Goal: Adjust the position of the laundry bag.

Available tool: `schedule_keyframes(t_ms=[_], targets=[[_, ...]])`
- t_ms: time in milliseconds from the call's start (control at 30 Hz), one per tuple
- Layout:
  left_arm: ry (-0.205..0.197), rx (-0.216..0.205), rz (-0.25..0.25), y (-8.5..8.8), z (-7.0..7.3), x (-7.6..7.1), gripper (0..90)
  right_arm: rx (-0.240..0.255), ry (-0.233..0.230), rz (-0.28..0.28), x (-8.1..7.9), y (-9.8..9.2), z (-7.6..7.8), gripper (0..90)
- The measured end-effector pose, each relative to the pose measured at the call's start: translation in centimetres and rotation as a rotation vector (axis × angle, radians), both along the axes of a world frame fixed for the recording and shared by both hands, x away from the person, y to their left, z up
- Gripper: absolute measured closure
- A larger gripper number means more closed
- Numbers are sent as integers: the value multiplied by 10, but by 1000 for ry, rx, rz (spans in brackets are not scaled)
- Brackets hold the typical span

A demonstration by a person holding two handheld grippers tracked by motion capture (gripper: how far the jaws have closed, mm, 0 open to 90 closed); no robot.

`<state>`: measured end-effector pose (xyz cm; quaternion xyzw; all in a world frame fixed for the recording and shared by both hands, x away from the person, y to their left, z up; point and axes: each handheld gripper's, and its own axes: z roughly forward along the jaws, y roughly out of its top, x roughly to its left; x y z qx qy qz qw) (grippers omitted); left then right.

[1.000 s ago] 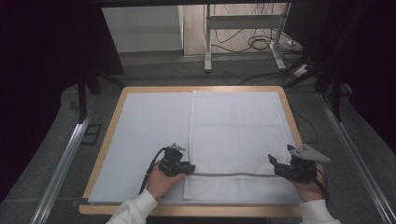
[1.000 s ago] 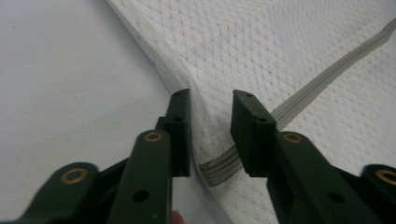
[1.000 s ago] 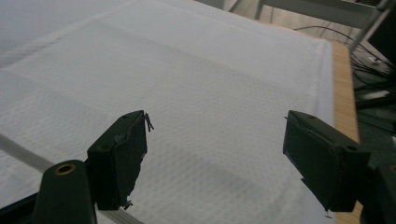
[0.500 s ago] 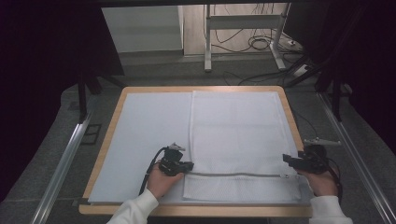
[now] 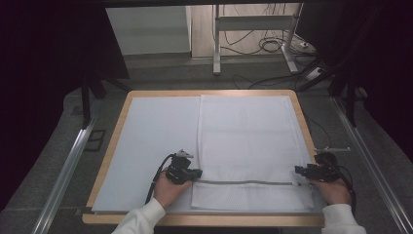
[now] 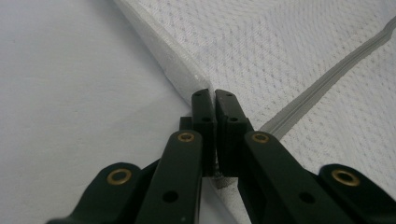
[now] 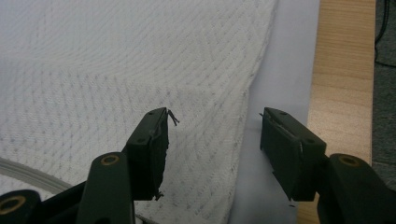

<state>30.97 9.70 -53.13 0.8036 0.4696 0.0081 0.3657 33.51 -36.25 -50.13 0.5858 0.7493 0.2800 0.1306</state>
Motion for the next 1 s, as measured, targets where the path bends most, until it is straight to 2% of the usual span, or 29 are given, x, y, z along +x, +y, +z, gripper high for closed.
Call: schedule_keyframes(t_ms=[267,367,400,433,467,633,667,767,1000], targets=[[0,-3,-1,-1,0,-1,883,-22,-8,13,0,4,0,485],[0,-6,-1,-1,0,0,882,-60,-13,15,0,7,0,549],[0,-6,-1,-1,0,-1,883,-109,-22,25,-1,10,0,594],[0,-4,-2,-1,0,-1,883,-109,-22,25,-1,10,0,594],[0,-4,-2,-1,0,-1,883,-138,-26,31,-1,12,0,613],[-1,-7,-2,-1,0,-1,885,-163,-21,67,0,21,1,773],[-1,-8,-2,-1,0,-1,885,-153,-17,65,1,22,1,846],[0,-10,-4,0,0,-1,885,-139,-14,60,2,20,1,865],[0,-14,-7,0,0,0,889,-51,-9,49,2,9,0,874]])
